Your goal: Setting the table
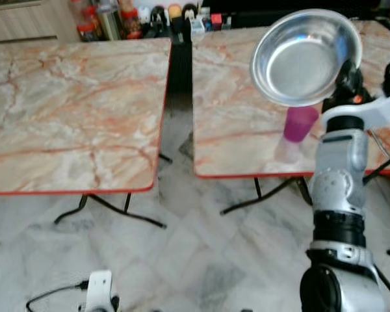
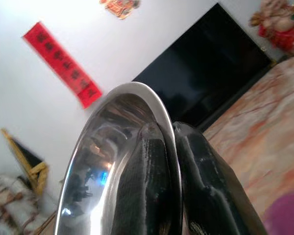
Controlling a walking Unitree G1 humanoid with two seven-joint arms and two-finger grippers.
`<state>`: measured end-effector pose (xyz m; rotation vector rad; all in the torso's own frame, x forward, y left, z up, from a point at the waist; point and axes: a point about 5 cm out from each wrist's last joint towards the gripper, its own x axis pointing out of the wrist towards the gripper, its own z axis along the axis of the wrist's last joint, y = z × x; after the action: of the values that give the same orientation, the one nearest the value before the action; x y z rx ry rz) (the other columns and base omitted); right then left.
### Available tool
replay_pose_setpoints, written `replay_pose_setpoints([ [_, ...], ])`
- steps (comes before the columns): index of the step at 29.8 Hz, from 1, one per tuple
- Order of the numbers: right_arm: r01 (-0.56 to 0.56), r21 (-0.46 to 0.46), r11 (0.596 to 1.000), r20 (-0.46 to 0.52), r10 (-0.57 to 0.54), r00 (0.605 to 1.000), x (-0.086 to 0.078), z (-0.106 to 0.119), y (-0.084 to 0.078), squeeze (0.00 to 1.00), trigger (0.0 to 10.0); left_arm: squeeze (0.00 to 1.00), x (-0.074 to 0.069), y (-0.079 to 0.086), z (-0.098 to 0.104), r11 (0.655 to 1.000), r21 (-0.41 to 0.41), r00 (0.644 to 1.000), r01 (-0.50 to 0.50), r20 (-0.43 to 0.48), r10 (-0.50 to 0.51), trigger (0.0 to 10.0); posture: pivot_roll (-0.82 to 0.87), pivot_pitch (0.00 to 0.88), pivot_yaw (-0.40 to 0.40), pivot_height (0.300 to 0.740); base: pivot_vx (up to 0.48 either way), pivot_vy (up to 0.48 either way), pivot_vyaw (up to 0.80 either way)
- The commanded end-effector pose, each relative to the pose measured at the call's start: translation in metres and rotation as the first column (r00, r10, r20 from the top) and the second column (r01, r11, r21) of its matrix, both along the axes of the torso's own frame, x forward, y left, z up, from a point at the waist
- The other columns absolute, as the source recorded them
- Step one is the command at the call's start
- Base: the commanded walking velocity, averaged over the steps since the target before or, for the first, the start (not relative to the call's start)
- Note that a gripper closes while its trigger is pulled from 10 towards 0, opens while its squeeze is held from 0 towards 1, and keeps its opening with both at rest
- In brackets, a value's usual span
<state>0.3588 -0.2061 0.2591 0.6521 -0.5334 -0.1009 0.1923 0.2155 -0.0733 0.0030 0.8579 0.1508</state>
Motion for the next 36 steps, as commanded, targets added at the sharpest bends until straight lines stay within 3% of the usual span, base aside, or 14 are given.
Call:
replay_pose_setpoints([
  [1,-0.052,-0.030,0.998,-0.027,0.052,0.998,0.005,-0.006,0.015,0.00,10.0,0.00,-0.010,0.006,-0.004,1.000,0.009,1.000,-0.017,-0.026,0.017,10.0,-0.04,0.116,0.029,0.740,0.000,0.480,0.00],
  [12,-0.109,-0.125,0.986,-0.067,0.101,0.993,0.004,-0.018,0.028,0.00,10.0,0.00,-0.009,0.006,-0.003,1.000,0.015,1.000,-0.007,-0.025,0.008,10.0,-0.04,0.092,0.033,0.740,0.000,0.480,0.00],
  [15,-0.150,-0.085,0.985,-0.070,0.144,0.987,0.005,-0.024,0.031,0.00,10.0,0.00,-0.008,0.007,-0.003,1.000,0.017,1.000,-0.003,-0.022,0.004,10.0,-0.04,0.083,0.033,0.740,0.000,0.480,0.00],
  [36,-0.165,-0.099,0.981,-0.075,0.158,0.985,0.006,-0.025,0.036,0.00,10.0,0.00,-0.007,0.010,-0.002,1.000,0.027,1.000,0.000,-0.020,0.001,10.0,-0.03,0.083,0.039,0.740,0.000,0.480,0.00],
])
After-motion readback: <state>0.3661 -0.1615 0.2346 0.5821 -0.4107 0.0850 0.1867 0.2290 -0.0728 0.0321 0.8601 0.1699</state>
